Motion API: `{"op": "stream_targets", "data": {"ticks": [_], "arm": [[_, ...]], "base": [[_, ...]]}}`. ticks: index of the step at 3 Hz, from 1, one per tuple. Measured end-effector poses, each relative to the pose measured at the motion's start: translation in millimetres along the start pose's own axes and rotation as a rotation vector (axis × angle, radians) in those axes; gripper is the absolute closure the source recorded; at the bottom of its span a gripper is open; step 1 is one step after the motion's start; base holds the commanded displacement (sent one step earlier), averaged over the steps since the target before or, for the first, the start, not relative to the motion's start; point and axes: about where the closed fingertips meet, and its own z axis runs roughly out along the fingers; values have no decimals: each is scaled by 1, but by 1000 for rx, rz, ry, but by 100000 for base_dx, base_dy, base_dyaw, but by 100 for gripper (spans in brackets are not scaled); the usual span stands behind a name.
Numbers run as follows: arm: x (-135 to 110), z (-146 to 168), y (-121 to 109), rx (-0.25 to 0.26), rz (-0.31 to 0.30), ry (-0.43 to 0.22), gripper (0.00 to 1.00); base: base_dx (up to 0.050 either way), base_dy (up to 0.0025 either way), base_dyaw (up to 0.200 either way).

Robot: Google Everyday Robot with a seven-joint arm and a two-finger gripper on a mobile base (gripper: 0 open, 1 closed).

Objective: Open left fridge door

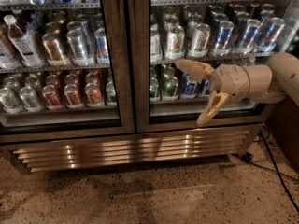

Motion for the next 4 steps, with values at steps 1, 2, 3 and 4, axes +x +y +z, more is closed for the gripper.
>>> {"op": "stream_targets", "data": {"ticks": [1,2,3,4], "arm": [[-3,-3,2,49,-14,-41,0],[-3,-3,2,49,-14,-41,0],[-5,-3,0,37,47,-22,0],[-14,2,-2,37,50,-8,0]], "base": [[0,0,0],[0,0,0],[0,0,0],[0,0,0]]}}
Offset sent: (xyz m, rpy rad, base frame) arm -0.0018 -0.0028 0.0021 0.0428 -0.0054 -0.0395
